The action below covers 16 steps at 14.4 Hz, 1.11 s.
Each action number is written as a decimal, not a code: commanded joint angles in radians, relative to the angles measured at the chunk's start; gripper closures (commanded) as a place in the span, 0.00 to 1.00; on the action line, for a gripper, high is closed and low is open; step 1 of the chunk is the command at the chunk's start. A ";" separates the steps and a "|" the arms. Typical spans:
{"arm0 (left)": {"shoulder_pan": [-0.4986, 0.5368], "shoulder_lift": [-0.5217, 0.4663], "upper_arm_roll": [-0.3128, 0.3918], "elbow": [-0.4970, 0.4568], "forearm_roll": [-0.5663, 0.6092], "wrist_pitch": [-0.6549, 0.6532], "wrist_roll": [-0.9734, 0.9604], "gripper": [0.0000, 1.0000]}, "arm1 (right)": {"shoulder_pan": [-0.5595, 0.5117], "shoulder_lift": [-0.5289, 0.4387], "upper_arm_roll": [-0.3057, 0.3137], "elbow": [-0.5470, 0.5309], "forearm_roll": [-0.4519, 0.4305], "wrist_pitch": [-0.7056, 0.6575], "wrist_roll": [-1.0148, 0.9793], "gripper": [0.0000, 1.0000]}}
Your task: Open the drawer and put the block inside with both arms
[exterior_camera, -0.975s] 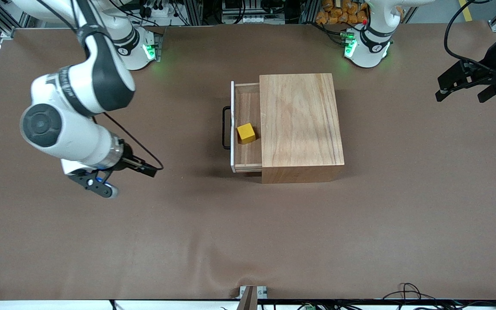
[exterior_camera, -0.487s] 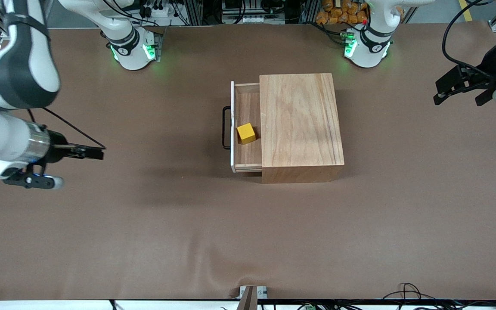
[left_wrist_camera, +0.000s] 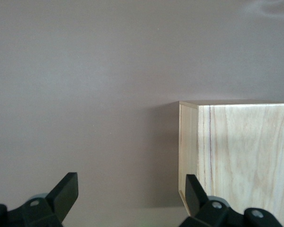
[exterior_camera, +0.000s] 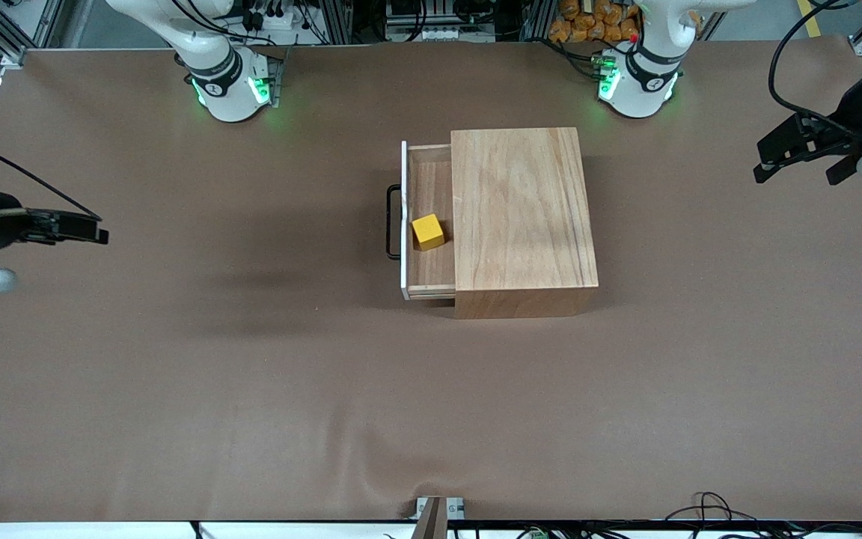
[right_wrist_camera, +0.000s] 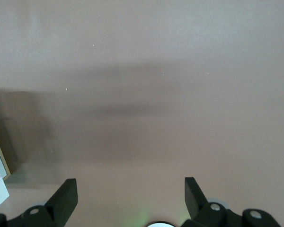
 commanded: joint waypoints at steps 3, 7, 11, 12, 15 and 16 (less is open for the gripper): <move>0.002 -0.003 -0.006 -0.002 -0.010 0.010 -0.004 0.00 | -0.045 -0.142 0.024 -0.069 0.012 0.009 -0.012 0.00; 0.004 -0.003 -0.004 0.000 -0.010 0.010 -0.004 0.00 | -0.007 -0.197 0.014 -0.069 0.003 -0.013 -0.010 0.00; 0.008 -0.007 -0.004 0.000 -0.011 0.010 -0.004 0.00 | 0.001 -0.231 0.019 -0.077 -0.062 -0.045 -0.001 0.00; 0.010 -0.009 -0.004 0.000 -0.011 0.008 -0.001 0.00 | 0.008 -0.234 0.021 -0.089 -0.069 -0.037 -0.001 0.00; 0.011 -0.009 -0.004 0.000 -0.011 0.008 0.004 0.00 | 0.011 -0.240 0.019 -0.109 -0.070 -0.019 -0.001 0.00; 0.011 -0.009 -0.004 0.000 -0.011 0.008 0.004 0.00 | 0.011 -0.240 0.022 -0.112 -0.070 -0.019 -0.001 0.00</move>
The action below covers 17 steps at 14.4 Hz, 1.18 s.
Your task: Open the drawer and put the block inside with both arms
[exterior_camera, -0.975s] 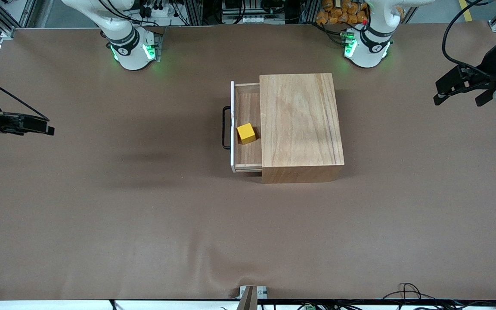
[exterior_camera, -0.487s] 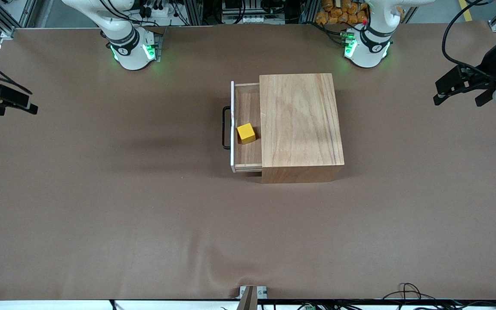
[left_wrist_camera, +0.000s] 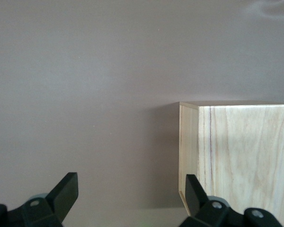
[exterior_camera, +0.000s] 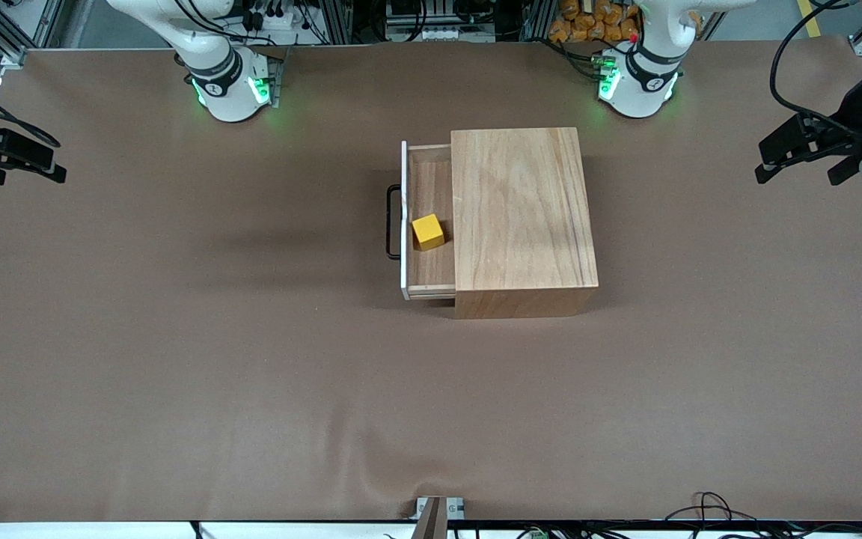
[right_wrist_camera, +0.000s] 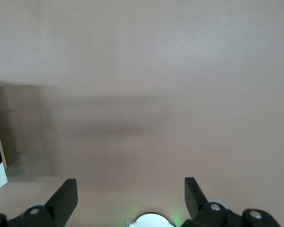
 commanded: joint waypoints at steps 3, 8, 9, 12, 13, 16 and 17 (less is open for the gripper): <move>0.006 -0.007 -0.003 -0.001 -0.011 0.006 0.004 0.00 | 0.011 -0.037 0.019 -0.046 -0.017 0.019 0.021 0.00; 0.006 -0.007 -0.003 0.001 -0.011 0.006 0.004 0.00 | 0.011 -0.036 0.027 -0.044 -0.018 0.041 0.038 0.00; 0.006 -0.007 -0.003 0.001 -0.011 0.006 0.004 0.00 | 0.011 -0.036 0.029 -0.043 -0.017 0.044 0.039 0.00; 0.009 -0.007 -0.003 0.002 -0.013 0.006 0.004 0.00 | 0.013 -0.031 0.030 -0.037 -0.015 0.050 0.039 0.00; 0.009 -0.007 -0.003 0.001 -0.013 0.006 0.004 0.00 | 0.013 -0.031 0.029 -0.037 -0.015 0.050 0.038 0.00; 0.009 -0.007 -0.003 0.002 -0.013 0.008 0.004 0.00 | 0.013 -0.031 0.025 -0.037 -0.047 0.041 0.036 0.00; 0.009 -0.007 -0.003 0.002 -0.013 0.008 0.004 0.00 | 0.013 -0.031 0.028 -0.037 -0.084 0.038 0.036 0.00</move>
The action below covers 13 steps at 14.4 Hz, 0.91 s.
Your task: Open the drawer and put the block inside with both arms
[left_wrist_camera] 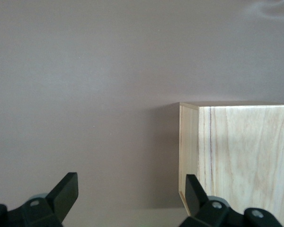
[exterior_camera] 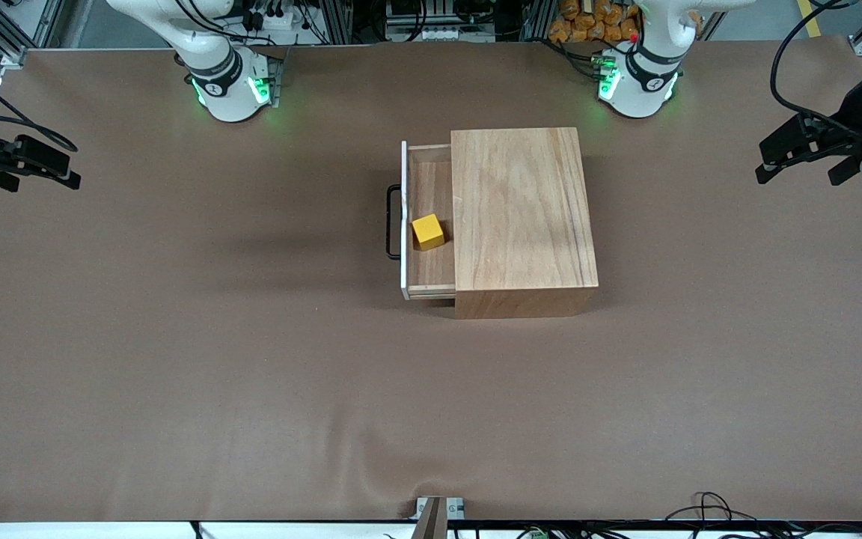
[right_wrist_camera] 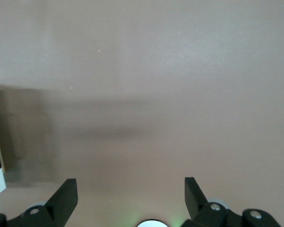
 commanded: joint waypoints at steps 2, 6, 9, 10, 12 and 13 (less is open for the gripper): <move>0.010 -0.007 -0.002 0.002 -0.013 0.006 0.003 0.00 | 0.005 -0.030 0.019 -0.024 -0.078 0.001 0.014 0.00; 0.010 -0.007 -0.002 0.001 0.001 0.004 0.028 0.00 | 0.005 -0.030 0.022 -0.019 -0.078 0.005 0.017 0.00; 0.010 -0.007 0.006 0.004 0.041 0.003 0.074 0.00 | 0.003 -0.030 0.020 -0.004 -0.060 0.010 0.019 0.00; 0.009 -0.007 0.006 0.004 0.064 -0.002 0.074 0.00 | 0.002 -0.028 0.020 0.001 -0.055 0.011 0.019 0.00; 0.009 -0.010 0.006 0.004 0.085 -0.007 0.074 0.00 | 0.003 -0.023 0.020 0.013 -0.054 0.011 0.019 0.00; 0.010 -0.011 0.007 0.005 0.084 -0.016 0.074 0.00 | 0.003 -0.022 0.020 0.022 -0.052 0.011 0.019 0.00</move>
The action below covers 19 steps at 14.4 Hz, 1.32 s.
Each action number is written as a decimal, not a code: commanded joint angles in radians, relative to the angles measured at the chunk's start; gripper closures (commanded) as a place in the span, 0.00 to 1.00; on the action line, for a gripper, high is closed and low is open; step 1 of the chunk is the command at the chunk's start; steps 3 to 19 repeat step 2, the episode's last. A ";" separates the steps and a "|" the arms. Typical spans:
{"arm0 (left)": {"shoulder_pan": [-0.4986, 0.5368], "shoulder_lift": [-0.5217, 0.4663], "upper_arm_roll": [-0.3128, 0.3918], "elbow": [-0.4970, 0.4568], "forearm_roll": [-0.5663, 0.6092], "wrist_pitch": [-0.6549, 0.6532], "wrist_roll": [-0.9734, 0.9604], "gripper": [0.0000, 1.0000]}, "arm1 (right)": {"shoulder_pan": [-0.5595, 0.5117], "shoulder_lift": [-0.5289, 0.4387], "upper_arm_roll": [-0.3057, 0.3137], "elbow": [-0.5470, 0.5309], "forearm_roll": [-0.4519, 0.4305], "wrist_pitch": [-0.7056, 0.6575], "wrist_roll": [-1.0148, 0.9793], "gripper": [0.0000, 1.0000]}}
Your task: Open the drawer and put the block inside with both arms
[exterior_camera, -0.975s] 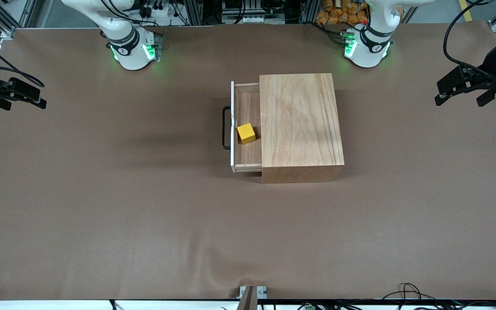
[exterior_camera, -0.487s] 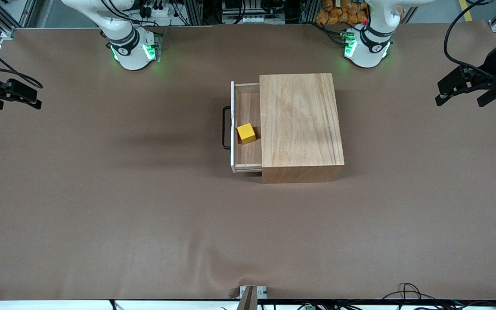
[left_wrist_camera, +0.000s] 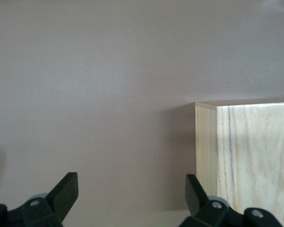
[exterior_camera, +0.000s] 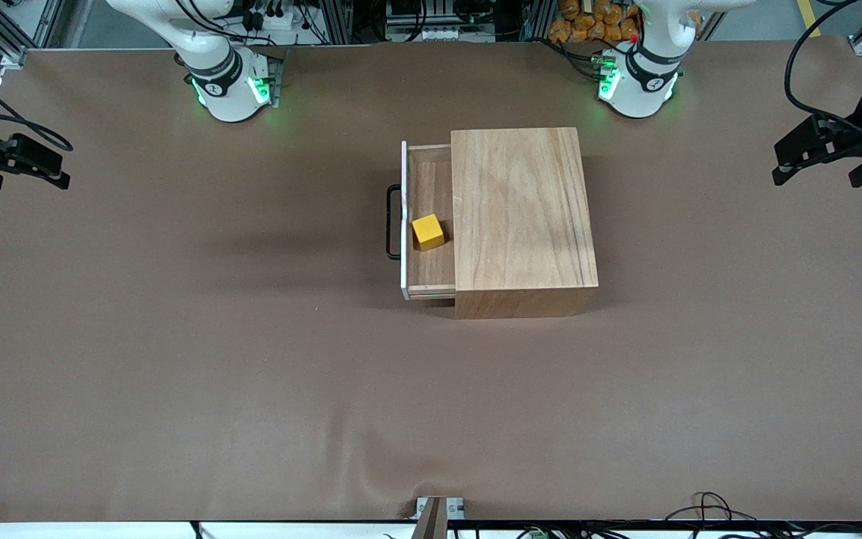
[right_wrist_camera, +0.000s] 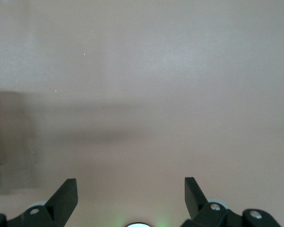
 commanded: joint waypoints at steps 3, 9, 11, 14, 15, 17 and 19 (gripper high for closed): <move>0.007 -0.011 -0.004 0.005 0.022 -0.023 0.015 0.00 | 0.004 -0.013 0.002 0.017 0.006 0.000 0.016 0.00; 0.007 -0.011 -0.004 0.005 0.022 -0.023 0.015 0.00 | 0.004 -0.013 0.002 0.017 0.006 0.000 0.016 0.00; 0.007 -0.011 -0.004 0.005 0.022 -0.023 0.015 0.00 | 0.004 -0.013 0.002 0.017 0.006 0.000 0.016 0.00; 0.007 -0.011 -0.004 0.005 0.022 -0.023 0.015 0.00 | 0.004 -0.013 0.002 0.017 0.006 0.000 0.016 0.00; 0.007 -0.011 -0.004 0.005 0.022 -0.023 0.015 0.00 | 0.004 -0.013 0.002 0.017 0.006 0.000 0.016 0.00; 0.007 -0.011 -0.004 0.005 0.022 -0.023 0.015 0.00 | 0.004 -0.013 0.002 0.017 0.006 0.000 0.016 0.00; 0.007 -0.011 -0.004 0.005 0.022 -0.023 0.015 0.00 | 0.004 -0.013 0.002 0.017 0.006 0.000 0.016 0.00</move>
